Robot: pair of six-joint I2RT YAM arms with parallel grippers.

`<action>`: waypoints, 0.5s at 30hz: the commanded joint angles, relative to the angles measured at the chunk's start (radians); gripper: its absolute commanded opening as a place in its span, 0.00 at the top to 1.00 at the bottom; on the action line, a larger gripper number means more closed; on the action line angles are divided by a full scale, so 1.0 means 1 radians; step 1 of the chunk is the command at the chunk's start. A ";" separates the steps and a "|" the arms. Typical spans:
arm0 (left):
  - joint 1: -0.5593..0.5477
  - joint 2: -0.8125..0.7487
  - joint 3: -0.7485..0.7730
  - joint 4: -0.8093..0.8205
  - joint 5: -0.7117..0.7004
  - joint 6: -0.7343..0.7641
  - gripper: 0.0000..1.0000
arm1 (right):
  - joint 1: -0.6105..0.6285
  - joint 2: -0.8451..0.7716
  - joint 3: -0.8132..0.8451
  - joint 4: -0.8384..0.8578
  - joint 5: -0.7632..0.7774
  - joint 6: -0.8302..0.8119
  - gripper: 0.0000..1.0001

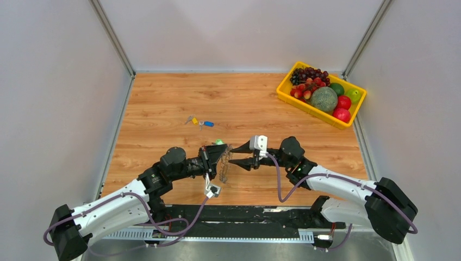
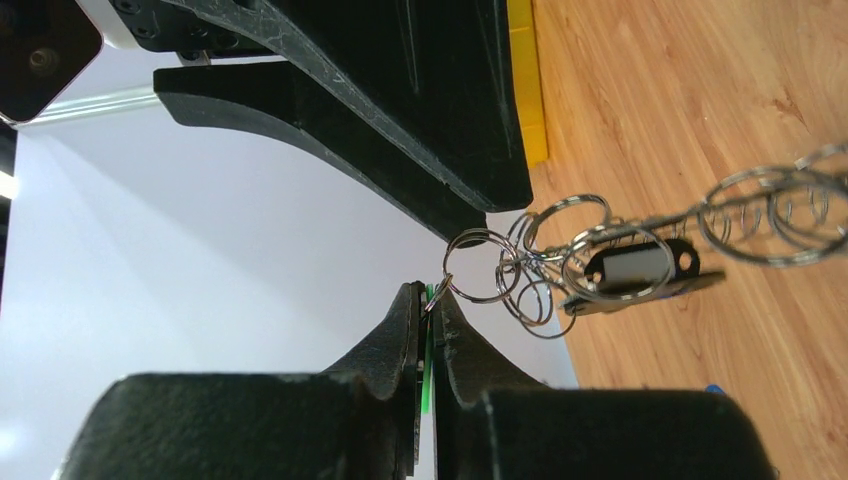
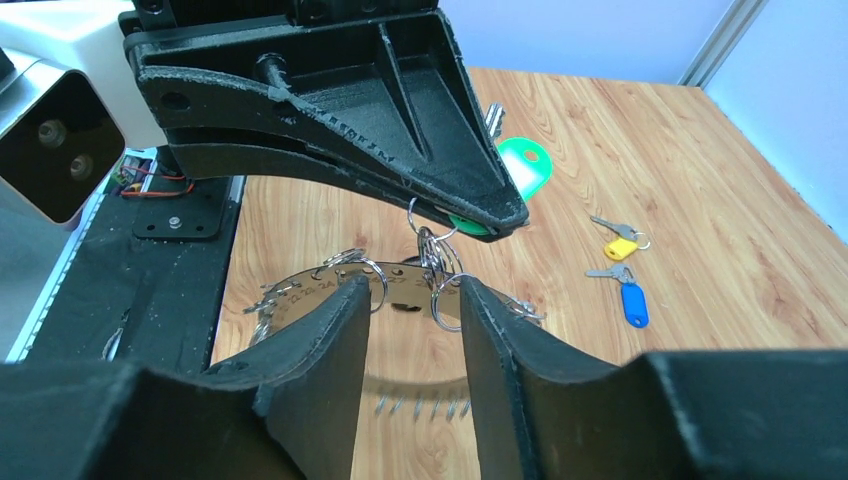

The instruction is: Remove the keys from the keyring

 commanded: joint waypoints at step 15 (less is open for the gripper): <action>-0.004 -0.027 -0.006 0.082 0.032 0.029 0.95 | -0.007 0.033 0.076 0.061 -0.139 0.030 0.66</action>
